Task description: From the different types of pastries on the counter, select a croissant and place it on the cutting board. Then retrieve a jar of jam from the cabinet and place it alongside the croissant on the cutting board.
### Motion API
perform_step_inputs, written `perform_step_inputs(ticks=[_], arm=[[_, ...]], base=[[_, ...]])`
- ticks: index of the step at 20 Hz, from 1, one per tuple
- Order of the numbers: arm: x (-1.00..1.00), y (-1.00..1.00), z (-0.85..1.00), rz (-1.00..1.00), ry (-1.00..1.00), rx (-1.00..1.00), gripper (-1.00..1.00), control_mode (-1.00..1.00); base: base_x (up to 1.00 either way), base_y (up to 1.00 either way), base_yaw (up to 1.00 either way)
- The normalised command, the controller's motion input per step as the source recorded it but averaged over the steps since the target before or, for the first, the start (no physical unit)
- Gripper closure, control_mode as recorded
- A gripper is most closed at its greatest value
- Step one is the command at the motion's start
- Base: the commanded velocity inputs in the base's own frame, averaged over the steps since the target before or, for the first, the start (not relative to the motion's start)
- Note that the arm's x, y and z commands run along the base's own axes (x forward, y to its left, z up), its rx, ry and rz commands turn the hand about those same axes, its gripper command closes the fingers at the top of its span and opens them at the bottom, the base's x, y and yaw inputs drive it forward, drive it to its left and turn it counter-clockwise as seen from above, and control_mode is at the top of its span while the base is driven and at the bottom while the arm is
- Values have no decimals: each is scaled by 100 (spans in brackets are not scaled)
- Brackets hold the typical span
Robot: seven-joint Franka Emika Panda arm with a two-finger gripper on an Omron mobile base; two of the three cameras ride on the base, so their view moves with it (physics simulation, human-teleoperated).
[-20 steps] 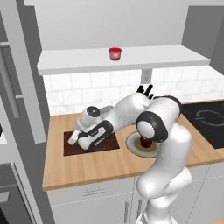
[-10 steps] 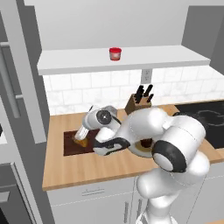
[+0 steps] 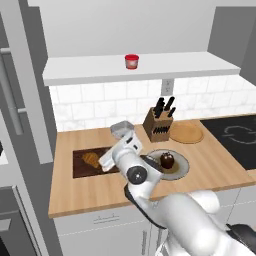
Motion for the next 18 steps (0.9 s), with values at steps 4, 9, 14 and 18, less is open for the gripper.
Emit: perform_step_inputs(ticks=[4,9,14,18], arm=[[-51,-46,80,-39,-8,18,-100,-100],[-28,-45,95,-36,0,20,-100,-100],[-26,-56,97,-28,0,21,-100,-100],[-33,-64,84,-17,0,21,-100,-100]], base=[[0,0,0],[0,0,0],[0,0,0],[0,0,0]])
